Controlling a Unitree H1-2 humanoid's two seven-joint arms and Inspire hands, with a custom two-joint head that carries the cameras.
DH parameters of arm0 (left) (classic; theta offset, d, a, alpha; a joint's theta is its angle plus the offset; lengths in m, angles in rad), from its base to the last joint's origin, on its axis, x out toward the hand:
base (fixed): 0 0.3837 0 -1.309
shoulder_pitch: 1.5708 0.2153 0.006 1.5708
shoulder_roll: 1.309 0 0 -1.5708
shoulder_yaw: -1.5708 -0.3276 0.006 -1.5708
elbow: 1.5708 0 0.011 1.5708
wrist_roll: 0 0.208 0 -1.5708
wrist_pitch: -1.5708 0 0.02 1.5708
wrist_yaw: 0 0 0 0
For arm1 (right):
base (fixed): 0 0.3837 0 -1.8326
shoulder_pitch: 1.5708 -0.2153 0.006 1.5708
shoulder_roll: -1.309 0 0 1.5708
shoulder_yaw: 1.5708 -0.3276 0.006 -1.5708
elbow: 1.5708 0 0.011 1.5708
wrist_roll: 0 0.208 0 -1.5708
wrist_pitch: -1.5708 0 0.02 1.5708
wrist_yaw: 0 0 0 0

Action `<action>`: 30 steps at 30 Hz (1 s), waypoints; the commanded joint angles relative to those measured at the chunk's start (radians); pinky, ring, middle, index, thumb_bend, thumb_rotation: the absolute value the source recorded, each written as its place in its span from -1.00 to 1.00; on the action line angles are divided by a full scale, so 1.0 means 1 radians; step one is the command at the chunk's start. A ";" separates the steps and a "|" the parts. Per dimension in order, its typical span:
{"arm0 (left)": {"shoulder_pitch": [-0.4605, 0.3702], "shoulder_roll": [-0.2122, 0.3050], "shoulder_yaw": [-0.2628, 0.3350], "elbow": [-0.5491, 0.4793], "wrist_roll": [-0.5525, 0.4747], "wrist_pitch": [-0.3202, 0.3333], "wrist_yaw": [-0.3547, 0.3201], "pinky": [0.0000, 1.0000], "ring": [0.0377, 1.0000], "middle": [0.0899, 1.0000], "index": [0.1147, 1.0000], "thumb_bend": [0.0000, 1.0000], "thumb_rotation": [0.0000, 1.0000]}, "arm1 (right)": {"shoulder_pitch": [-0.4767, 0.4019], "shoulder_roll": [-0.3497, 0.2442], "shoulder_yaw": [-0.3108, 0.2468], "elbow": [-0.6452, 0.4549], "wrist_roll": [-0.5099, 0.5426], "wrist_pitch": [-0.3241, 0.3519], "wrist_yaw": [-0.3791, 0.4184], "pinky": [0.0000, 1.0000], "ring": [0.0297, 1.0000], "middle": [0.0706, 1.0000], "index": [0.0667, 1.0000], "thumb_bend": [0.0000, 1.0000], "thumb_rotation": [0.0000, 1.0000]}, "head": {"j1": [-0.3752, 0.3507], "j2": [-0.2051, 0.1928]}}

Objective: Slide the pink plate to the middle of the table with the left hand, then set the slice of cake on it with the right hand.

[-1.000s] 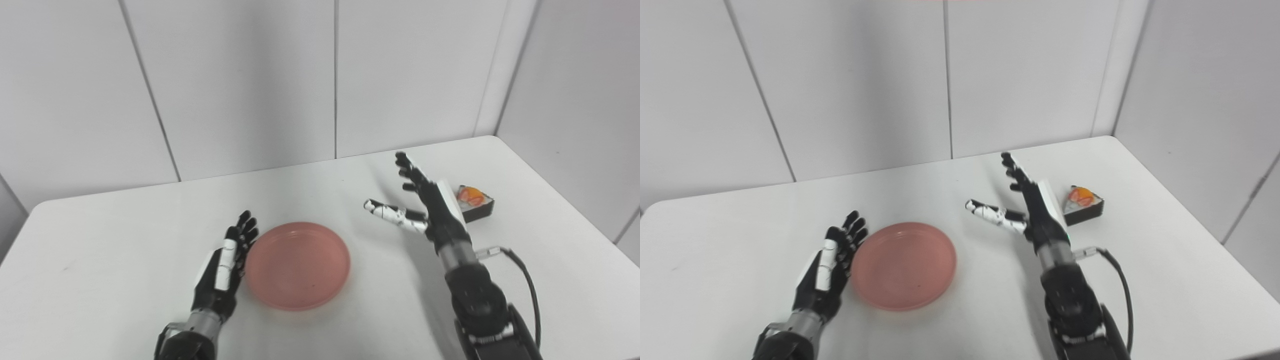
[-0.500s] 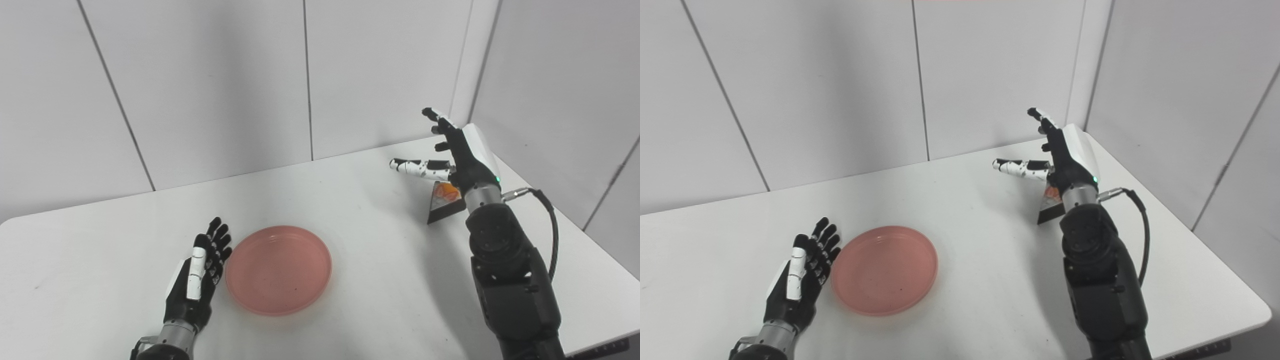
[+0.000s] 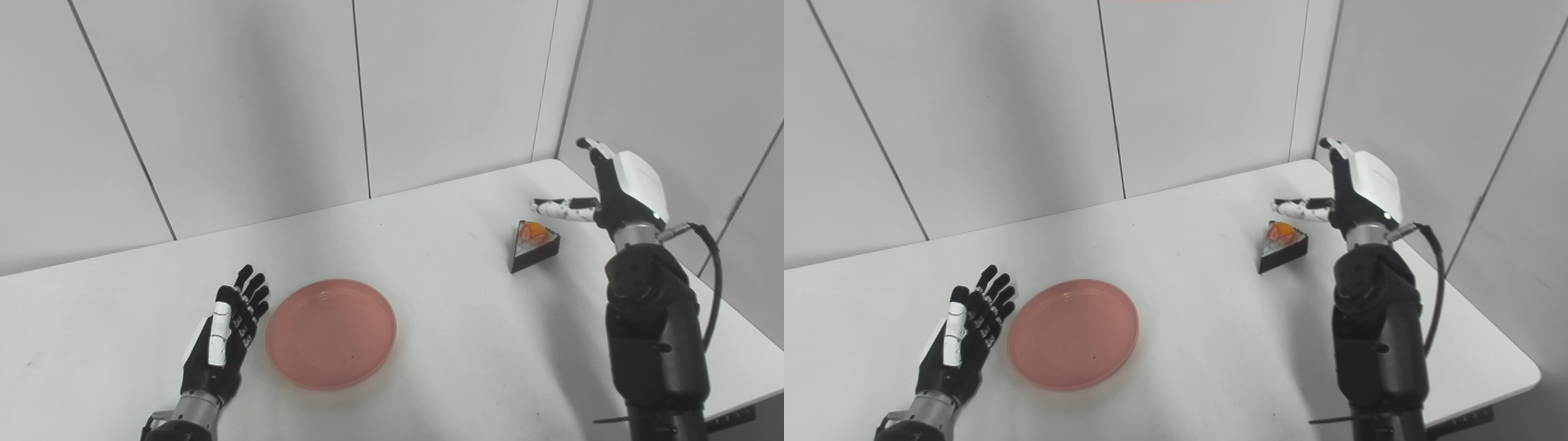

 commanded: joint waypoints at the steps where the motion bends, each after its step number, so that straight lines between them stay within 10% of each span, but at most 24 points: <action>1: 0.008 0.007 0.004 0.013 -0.013 -0.035 -0.021 0.96 0.95 0.95 0.95 0.70 1.00 | -0.037 -0.004 -0.013 0.006 -0.053 -0.005 0.022 0.85 0.95 0.91 0.76 0.77 -0.29 | 0.001 -0.001; 8: 0.012 0.005 0.006 0.013 -0.011 -0.031 -0.021 0.93 0.93 0.93 0.93 0.71 1.00 | -0.050 0.030 -0.020 0.090 -0.118 -0.005 0.002 0.71 0.88 0.90 0.76 0.75 -0.19 | 0.004 -0.002; 30: 0.010 0.009 -0.005 0.047 -0.002 -0.064 -0.034 0.93 0.92 0.91 0.91 0.69 1.00 | -0.066 0.041 0.069 0.234 0.118 -0.005 -0.373 0.71 0.89 0.91 0.84 0.66 0.43 | 0.023 0.000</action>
